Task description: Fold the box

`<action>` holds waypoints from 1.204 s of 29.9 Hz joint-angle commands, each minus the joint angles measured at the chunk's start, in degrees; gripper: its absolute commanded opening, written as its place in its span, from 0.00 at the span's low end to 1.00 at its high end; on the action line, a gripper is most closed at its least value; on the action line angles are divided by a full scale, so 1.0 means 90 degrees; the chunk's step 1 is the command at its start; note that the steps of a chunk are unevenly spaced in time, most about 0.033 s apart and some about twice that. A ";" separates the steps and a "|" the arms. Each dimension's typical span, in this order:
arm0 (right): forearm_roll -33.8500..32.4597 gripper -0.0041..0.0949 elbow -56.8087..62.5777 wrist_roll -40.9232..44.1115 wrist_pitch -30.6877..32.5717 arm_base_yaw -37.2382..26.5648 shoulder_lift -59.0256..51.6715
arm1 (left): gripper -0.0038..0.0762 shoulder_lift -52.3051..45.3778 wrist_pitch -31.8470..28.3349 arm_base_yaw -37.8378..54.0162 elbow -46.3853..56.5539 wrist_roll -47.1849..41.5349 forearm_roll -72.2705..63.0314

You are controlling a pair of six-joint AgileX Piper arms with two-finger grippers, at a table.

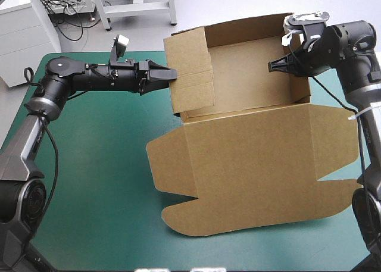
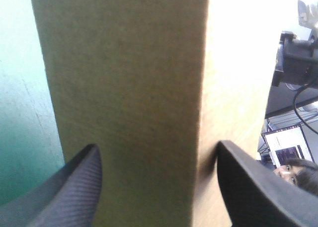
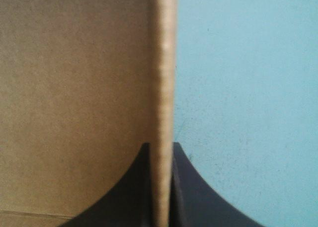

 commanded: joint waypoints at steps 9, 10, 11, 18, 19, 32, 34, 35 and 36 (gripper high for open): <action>0.0083 0.02 -0.0192 0.0045 -0.0001 -0.0036 -0.0278 | 0.64 -0.0324 0.0533 -0.0025 -0.0170 0.0180 -0.0650; 0.0083 0.02 -0.0192 0.0055 -0.0001 -0.0036 -0.0278 | 0.63 -0.0324 0.0522 -0.0025 -0.0170 0.0169 -0.0650; 0.0083 0.02 -0.0192 0.0067 -0.0001 -0.0036 -0.0278 | 0.63 -0.0324 0.0500 -0.0025 -0.0170 0.0181 -0.0650; 0.0083 0.02 -0.0192 0.0285 -0.0001 -0.0036 -0.0278 | 0.63 -0.0394 0.0376 -0.0091 -0.0367 0.0668 -0.0568; 0.0083 0.02 -0.0192 0.0333 -0.0016 -0.0036 -0.0278 | 0.62 -0.0410 0.0262 -0.0119 -0.0510 0.0511 -0.0316; -0.0009 0.02 -0.0192 0.0619 -0.0170 0.0408 -0.0298 | 0.57 -0.0467 -0.0564 -0.1172 -0.1946 -0.2625 0.3713; -0.0070 0.02 -0.0192 0.0663 -0.0257 0.0604 -0.0298 | 0.57 -0.0467 -0.0582 -0.1365 -0.1946 -0.3029 0.4313; -0.0070 0.02 -0.0192 0.0692 -0.0285 0.0675 -0.0303 | 0.57 -0.0454 -0.0582 -0.1423 -0.1946 -0.3229 0.4564; -0.0085 0.02 -0.0192 0.0742 -0.0321 0.0771 -0.0303 | 0.57 -0.0438 -0.0594 -0.1543 -0.1946 -0.3485 0.4938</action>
